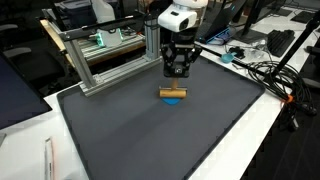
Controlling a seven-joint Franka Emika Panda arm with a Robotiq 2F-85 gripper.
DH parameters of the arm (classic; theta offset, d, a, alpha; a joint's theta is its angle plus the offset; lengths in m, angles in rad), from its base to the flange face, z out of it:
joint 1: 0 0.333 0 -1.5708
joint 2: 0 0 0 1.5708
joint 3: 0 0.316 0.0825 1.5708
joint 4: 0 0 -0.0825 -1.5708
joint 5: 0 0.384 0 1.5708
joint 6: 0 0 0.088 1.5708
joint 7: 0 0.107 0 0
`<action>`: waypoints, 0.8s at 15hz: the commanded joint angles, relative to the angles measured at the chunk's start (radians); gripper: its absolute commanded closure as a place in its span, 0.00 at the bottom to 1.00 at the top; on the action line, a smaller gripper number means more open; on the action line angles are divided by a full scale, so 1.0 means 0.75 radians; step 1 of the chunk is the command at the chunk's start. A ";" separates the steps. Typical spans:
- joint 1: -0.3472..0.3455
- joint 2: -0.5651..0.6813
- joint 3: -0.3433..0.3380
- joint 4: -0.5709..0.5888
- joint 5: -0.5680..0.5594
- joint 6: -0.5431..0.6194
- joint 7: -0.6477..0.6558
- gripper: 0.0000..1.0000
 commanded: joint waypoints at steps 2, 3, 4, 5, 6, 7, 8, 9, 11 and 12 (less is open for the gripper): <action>-0.014 0.056 0.042 -0.049 0.071 -0.039 -0.097 0.78; -0.015 0.056 0.043 -0.049 0.076 -0.043 -0.110 0.78; -0.014 0.056 0.043 -0.050 0.076 -0.048 -0.117 0.78; -0.015 0.055 0.045 -0.051 0.080 -0.054 -0.128 0.78; -0.014 0.055 0.045 -0.051 0.082 -0.059 -0.136 0.78; -0.015 0.055 0.046 -0.051 0.087 -0.066 -0.145 0.78; -0.017 0.056 0.048 -0.051 0.095 -0.076 -0.157 0.78; -0.015 0.056 0.047 -0.052 0.100 -0.081 -0.158 0.78; -0.008 0.058 0.043 -0.057 0.107 -0.085 -0.136 0.78; -0.005 0.066 0.037 -0.061 0.110 -0.091 -0.115 0.78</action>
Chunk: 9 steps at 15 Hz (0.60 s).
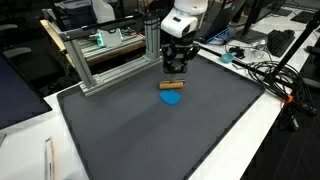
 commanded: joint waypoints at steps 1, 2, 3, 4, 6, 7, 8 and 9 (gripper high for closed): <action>0.000 0.056 0.003 -0.053 0.055 0.031 0.020 0.78; -0.004 0.050 0.002 -0.052 0.064 0.021 0.013 0.78; -0.005 0.042 -0.001 -0.052 0.060 0.009 0.009 0.78; -0.015 0.020 -0.001 -0.053 0.067 -0.017 -0.008 0.78; -0.032 -0.031 -0.011 -0.067 0.080 -0.035 -0.014 0.78; -0.044 -0.061 -0.018 -0.081 0.090 -0.029 -0.014 0.78; -0.050 -0.077 -0.027 -0.088 0.092 -0.031 -0.005 0.78; -0.059 -0.094 -0.035 -0.103 0.099 -0.015 0.000 0.78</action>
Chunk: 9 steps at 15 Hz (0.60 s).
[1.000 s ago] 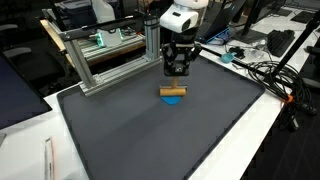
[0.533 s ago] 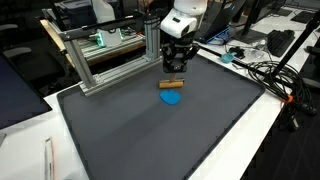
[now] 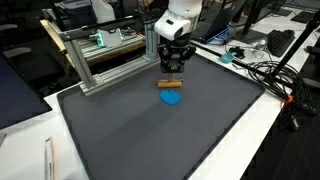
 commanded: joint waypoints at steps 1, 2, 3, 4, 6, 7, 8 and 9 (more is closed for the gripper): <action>-0.040 -0.092 -0.034 -0.087 0.041 0.031 0.009 0.78; -0.051 -0.099 -0.041 -0.088 0.046 0.034 0.011 0.78; -0.062 -0.107 -0.044 -0.090 0.059 0.039 0.011 0.78; -0.073 -0.115 -0.046 -0.093 0.074 0.046 0.015 0.78; -0.097 -0.127 -0.036 -0.092 0.129 0.068 -0.005 0.78; -0.098 -0.127 -0.033 -0.087 0.147 0.084 0.000 0.78; -0.096 -0.127 -0.029 -0.081 0.162 0.102 0.000 0.78; -0.092 -0.126 -0.025 -0.078 0.174 0.123 -0.001 0.78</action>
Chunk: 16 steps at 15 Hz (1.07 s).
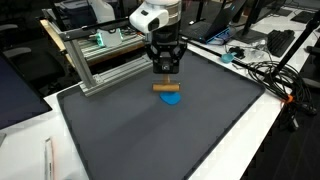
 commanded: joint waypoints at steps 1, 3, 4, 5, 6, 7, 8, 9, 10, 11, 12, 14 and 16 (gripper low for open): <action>0.008 -0.042 0.020 -0.030 0.072 0.078 0.006 0.78; 0.037 -0.024 0.014 -0.023 0.029 0.137 0.044 0.78; 0.056 -0.011 0.005 -0.020 0.001 0.170 0.076 0.78; 0.071 0.001 -0.001 -0.016 -0.026 0.188 0.099 0.78; 0.085 0.010 -0.009 -0.014 -0.055 0.200 0.122 0.78; 0.093 0.018 -0.010 -0.015 -0.071 0.208 0.132 0.78; 0.111 0.027 -0.021 -0.017 -0.112 0.222 0.159 0.78; 0.119 0.034 -0.023 -0.017 -0.138 0.227 0.172 0.78; 0.131 0.040 -0.031 -0.018 -0.177 0.234 0.192 0.78; 0.139 0.041 -0.036 -0.019 -0.205 0.241 0.204 0.78; 0.144 0.036 -0.037 -0.019 -0.231 0.236 0.207 0.78; 0.152 0.033 -0.038 -0.019 -0.280 0.221 0.205 0.78; 0.159 0.040 -0.040 -0.015 -0.320 0.218 0.207 0.78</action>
